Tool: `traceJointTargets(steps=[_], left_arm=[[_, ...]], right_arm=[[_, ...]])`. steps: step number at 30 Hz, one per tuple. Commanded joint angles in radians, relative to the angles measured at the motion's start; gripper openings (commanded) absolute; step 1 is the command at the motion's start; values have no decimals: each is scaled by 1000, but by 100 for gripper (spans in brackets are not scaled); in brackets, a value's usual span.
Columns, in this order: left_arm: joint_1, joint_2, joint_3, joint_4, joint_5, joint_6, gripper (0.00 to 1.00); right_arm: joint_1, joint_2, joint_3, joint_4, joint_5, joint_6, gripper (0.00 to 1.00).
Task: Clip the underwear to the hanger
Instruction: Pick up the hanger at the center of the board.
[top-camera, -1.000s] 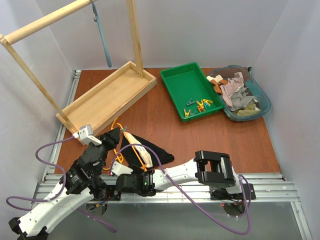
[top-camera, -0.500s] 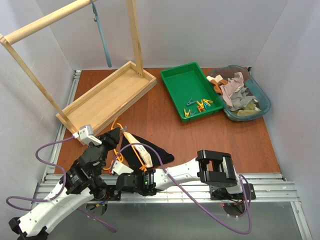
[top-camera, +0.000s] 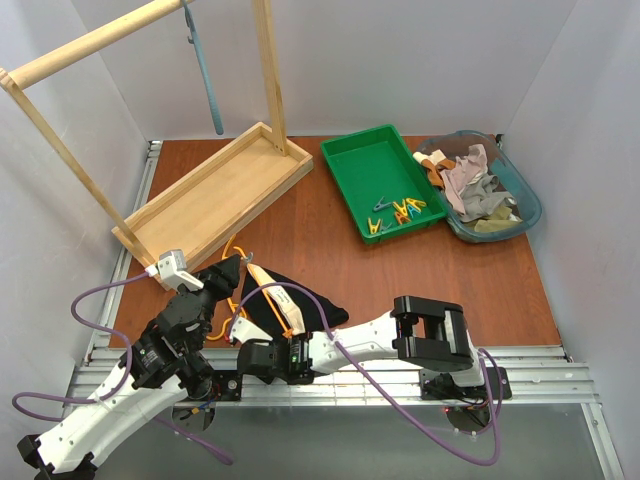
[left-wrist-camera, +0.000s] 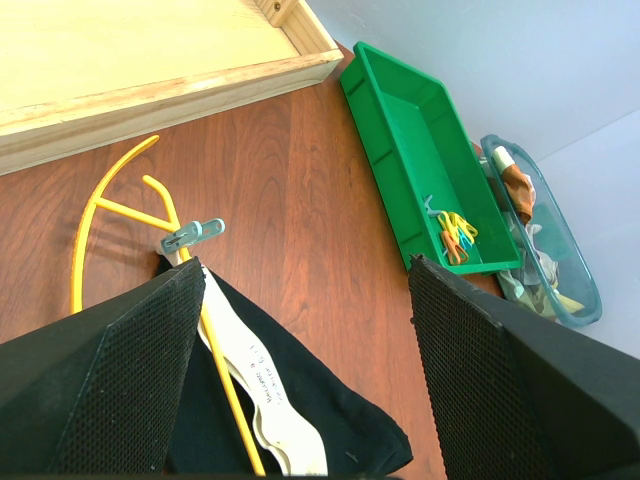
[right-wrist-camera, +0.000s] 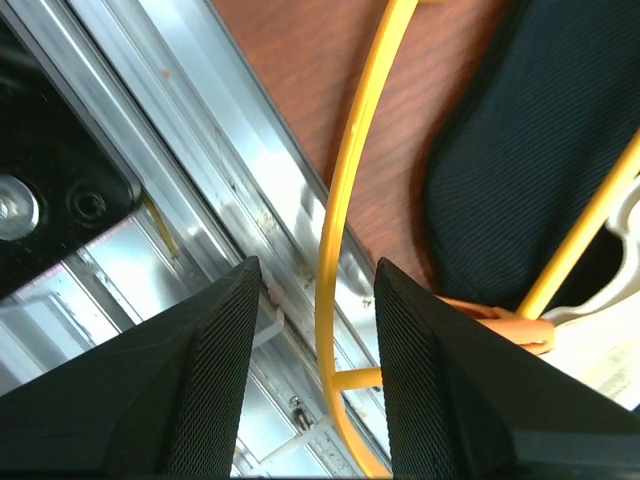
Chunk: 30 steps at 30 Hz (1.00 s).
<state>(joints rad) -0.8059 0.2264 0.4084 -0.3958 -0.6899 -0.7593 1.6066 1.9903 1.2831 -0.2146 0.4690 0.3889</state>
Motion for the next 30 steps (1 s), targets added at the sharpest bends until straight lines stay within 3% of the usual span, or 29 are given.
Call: traceJointTargets(steps=[1, 9, 16, 24, 30], left_arm=[[5, 1, 1, -15, -2, 8, 74], [5, -7, 0, -15, -2, 9, 75], [5, -41, 6, -31, -28, 0, 74], [5, -133, 6, -37, -85, -20, 73], [5, -194, 3, 6, -74, -6, 73]], right_arm=[[-4, -15, -16, -14, -44, 33, 40], [-10, -4, -27, -26, -49, 51, 34], [-34, 19, -28, -20, -56, 44, 1], [-108, -93, -73, 49, -69, -15, 1], [-227, -304, -194, 193, -161, -67, 1]])
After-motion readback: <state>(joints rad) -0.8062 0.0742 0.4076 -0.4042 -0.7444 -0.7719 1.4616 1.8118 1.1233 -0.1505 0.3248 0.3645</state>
